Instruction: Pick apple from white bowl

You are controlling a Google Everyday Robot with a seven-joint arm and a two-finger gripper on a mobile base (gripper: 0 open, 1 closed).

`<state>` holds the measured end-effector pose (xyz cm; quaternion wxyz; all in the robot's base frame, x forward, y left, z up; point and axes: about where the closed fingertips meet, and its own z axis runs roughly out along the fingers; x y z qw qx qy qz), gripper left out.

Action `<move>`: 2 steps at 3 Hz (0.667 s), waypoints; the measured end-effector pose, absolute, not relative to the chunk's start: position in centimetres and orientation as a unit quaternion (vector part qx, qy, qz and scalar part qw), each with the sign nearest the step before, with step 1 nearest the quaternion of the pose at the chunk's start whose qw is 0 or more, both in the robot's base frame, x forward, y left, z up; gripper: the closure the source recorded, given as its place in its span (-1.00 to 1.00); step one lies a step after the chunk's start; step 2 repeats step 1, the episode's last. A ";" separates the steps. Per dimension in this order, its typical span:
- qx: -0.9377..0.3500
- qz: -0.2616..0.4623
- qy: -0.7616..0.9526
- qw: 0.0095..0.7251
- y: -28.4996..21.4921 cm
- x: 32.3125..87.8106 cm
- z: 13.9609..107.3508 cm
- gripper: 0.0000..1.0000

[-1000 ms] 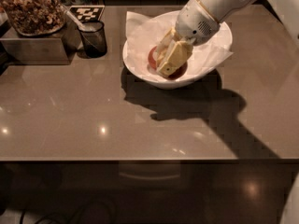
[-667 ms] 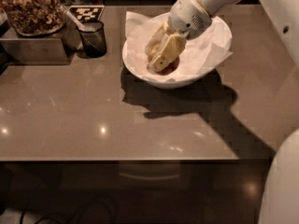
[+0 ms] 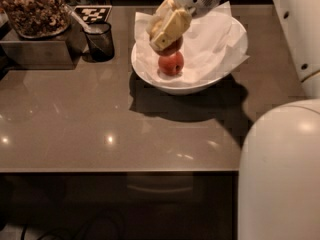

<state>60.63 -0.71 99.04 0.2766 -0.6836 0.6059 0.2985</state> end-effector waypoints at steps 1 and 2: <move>-0.671 0.305 0.604 0.304 -1.2 62.3 100.6 1.00; -0.671 0.305 0.604 0.304 -1.2 62.3 100.6 1.00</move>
Offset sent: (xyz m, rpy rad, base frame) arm 0.0000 0.0000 0.0000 0.0000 0.0000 0.0000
